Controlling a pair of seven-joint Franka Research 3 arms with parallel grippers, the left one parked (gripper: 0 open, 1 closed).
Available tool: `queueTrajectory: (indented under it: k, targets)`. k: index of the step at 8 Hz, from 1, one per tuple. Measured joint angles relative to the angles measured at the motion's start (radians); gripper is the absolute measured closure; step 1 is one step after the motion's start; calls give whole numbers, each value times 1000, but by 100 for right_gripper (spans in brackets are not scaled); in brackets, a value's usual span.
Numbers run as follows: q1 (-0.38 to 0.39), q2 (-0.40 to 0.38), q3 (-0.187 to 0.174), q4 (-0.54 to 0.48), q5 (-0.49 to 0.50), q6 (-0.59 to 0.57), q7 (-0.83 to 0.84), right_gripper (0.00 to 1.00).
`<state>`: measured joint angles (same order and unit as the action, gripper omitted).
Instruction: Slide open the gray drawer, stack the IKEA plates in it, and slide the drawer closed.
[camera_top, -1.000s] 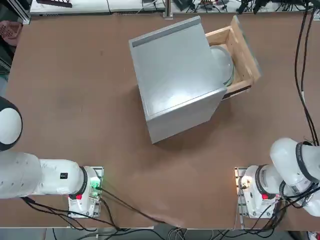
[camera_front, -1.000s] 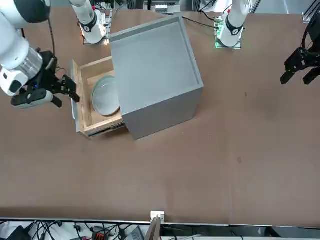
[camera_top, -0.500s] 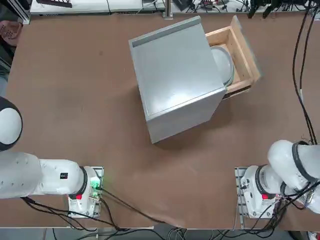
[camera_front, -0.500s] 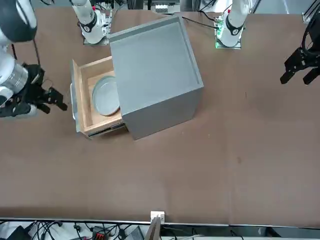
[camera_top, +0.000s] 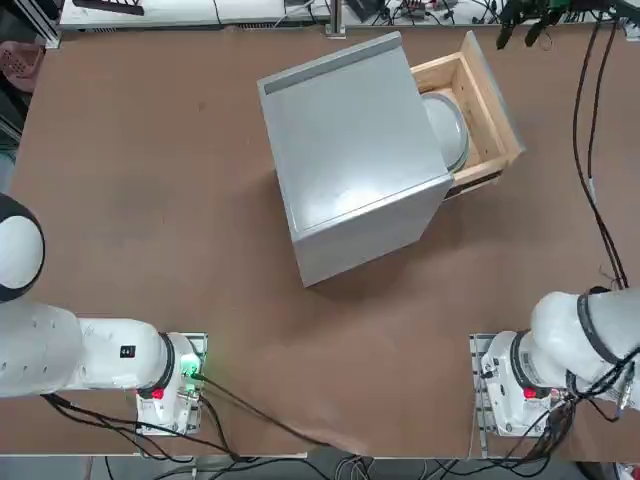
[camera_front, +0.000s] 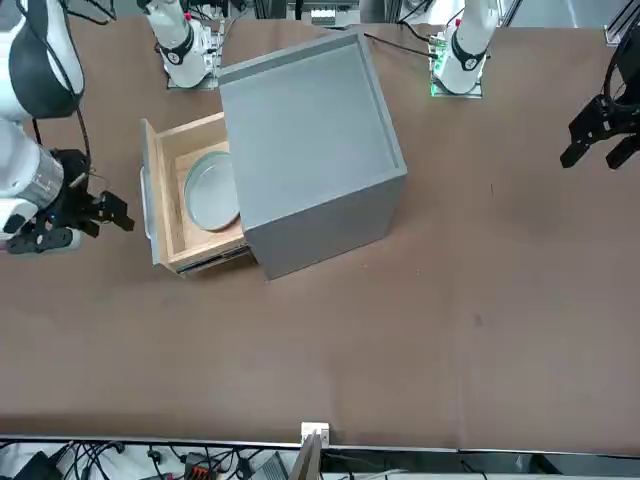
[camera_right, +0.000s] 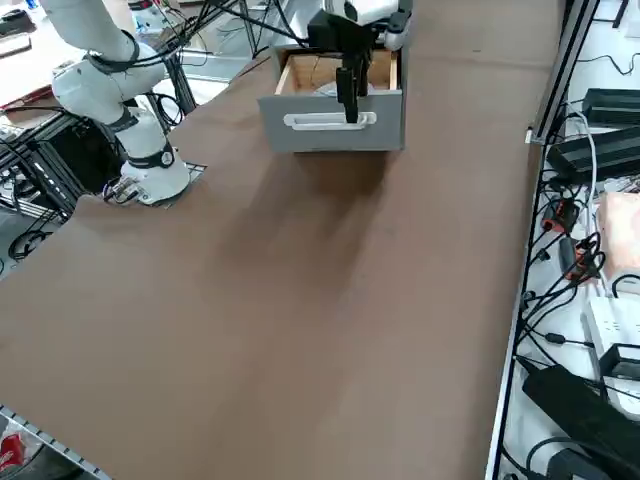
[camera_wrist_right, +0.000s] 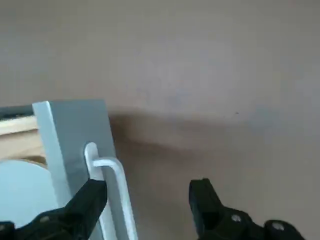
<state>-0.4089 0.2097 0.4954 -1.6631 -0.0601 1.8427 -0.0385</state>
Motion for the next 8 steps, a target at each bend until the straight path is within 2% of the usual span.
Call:
queueTrajectory:
  k: [2,3,5,6,7,8]
  targets:
    - [154,-1,-191,0,39,-24,-120,0]
    - [205,0,-266,-1,57,-29,-177,4]
    - [298,1,-374,-16,68,-30,-215,11]
    - [347,1,-421,-32,75,-26,-226,17]
    - [375,0,-447,-53,82,-14,-237,26]
    - [385,-2,-456,-78,85,7,-242,39]
